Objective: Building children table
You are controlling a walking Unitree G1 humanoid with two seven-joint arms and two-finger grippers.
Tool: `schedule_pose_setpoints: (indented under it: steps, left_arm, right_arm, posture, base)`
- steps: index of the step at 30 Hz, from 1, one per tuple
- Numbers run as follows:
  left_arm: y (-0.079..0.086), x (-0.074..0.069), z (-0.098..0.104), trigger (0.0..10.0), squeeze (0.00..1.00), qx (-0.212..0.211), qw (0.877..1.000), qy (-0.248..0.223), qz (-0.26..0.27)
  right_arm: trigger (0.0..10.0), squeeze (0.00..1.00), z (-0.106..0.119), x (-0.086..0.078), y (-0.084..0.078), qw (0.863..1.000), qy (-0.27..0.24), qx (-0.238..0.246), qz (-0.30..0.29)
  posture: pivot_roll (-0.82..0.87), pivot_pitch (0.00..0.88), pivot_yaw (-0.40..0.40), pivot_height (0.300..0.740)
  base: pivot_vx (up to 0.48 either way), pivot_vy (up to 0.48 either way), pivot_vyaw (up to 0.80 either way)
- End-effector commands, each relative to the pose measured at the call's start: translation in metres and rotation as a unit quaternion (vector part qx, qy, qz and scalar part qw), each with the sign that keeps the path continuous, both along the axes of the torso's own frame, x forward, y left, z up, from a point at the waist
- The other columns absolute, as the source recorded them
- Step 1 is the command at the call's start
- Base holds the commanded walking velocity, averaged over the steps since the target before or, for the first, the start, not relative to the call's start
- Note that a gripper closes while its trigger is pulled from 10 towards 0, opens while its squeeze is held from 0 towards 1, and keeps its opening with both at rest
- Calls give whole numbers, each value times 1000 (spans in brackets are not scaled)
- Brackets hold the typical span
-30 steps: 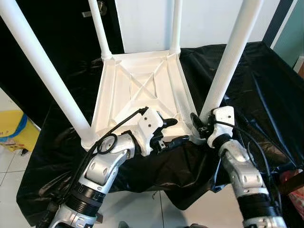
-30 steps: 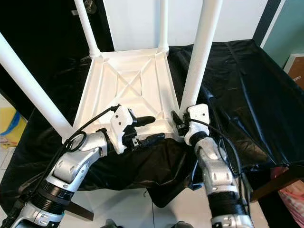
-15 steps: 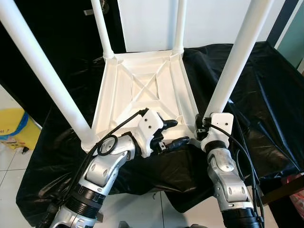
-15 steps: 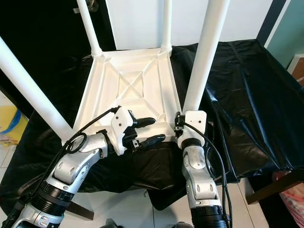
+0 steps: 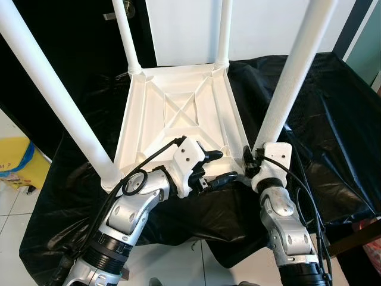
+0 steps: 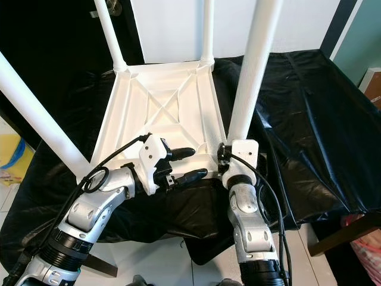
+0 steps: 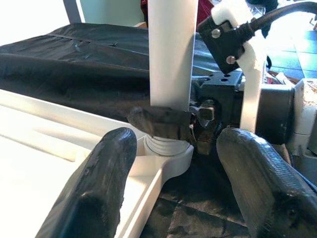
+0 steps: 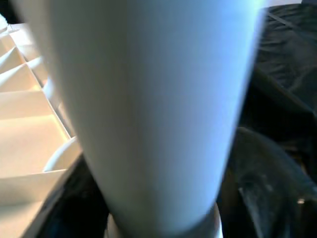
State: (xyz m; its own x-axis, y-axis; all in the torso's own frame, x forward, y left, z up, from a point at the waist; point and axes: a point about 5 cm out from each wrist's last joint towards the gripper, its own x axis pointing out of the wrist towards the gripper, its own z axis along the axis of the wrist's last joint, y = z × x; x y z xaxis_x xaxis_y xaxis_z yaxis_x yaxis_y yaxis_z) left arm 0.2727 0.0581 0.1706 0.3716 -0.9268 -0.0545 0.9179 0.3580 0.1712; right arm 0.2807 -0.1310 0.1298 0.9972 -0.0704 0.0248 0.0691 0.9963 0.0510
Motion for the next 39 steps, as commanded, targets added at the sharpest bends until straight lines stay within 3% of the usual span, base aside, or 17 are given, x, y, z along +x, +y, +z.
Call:
schedule_pose_setpoints:
  steps: [1,12,14,19,20,21,26,28,31,32,33,34,35,39]
  left_arm:
    - [2,-1,1,10000,0,-1,1000,1,1]
    - [1,-2,-1,10000,0,-1,1000,3,-2]
    - [1,-3,-1,10000,0,0,1000,5,-2]
    - [2,-2,-2,10000,0,0,1000,5,-1]
    - [2,-2,-1,10000,0,0,1000,5,0]
    - [2,-1,0,10000,0,-1,1000,5,2]
    - [3,0,0,10000,0,-1,1000,4,3]
    - [3,1,1,10000,0,-2,1000,2,4]
    - [3,1,2,10000,0,-2,1000,2,4]
    - [3,2,2,10000,0,-2,1000,0,5]
    - [3,2,3,10000,0,-2,1000,-2,5]
    - [3,3,4,10000,0,-2,1000,-2,5]
    - [4,3,4,10000,0,-2,1000,-3,5]
    - [4,3,4,10000,0,-2,1000,-5,6]
  right_arm:
    - [10000,1000,2,-2,2,1000,-6,16,20]
    - [10000,1000,7,-5,-19,996,-30,2,80]
    - [10000,1000,7,-6,-27,992,-31,-9,118]
    - [10000,1000,7,-6,-30,990,-33,-14,137]
    - [10000,0,7,-3,-35,985,-32,-25,170]
    - [10000,0,9,4,-42,969,-28,-50,240]
    - [10000,0,11,11,-42,951,-18,-75,300]
    - [10000,0,10,19,-40,937,-6,-95,337]
    - [10000,0,9,21,-40,933,-3,-102,346]
    - [7373,0,9,25,-39,928,0,-110,356]
    - [1373,0,8,28,-39,922,5,-118,368]
    - [1373,0,8,30,-39,918,9,-122,377]
    - [0,0,6,31,-39,914,13,-129,385]
    - [0,0,1,31,-42,908,22,-138,396]
  posture:
    - [-131,36,50,740]
    - [-132,40,48,740]
    - [-136,46,52,740]
    - [-137,48,54,740]
    - [-134,53,55,740]
    - [-130,53,53,740]
    - [-128,48,54,740]
    - [-127,42,56,740]
    - [-126,41,56,740]
    - [-123,37,57,740]
    - [-123,33,59,740]
    - [-123,33,59,740]
    - [-121,32,59,740]
    - [-118,33,60,740]
  base:
    - [0,0,0]
    - [0,0,0]
    - [0,0,0]
    - [0,0,0]
    - [0,0,0]
    - [0,0,0]
    - [0,0,0]
    - [0,0,0]
    - [0,0,0]
    - [0,0,0]
    - [0,0,0]
    - [0,0,0]
    - [0,0,0]
    - [0,0,0]
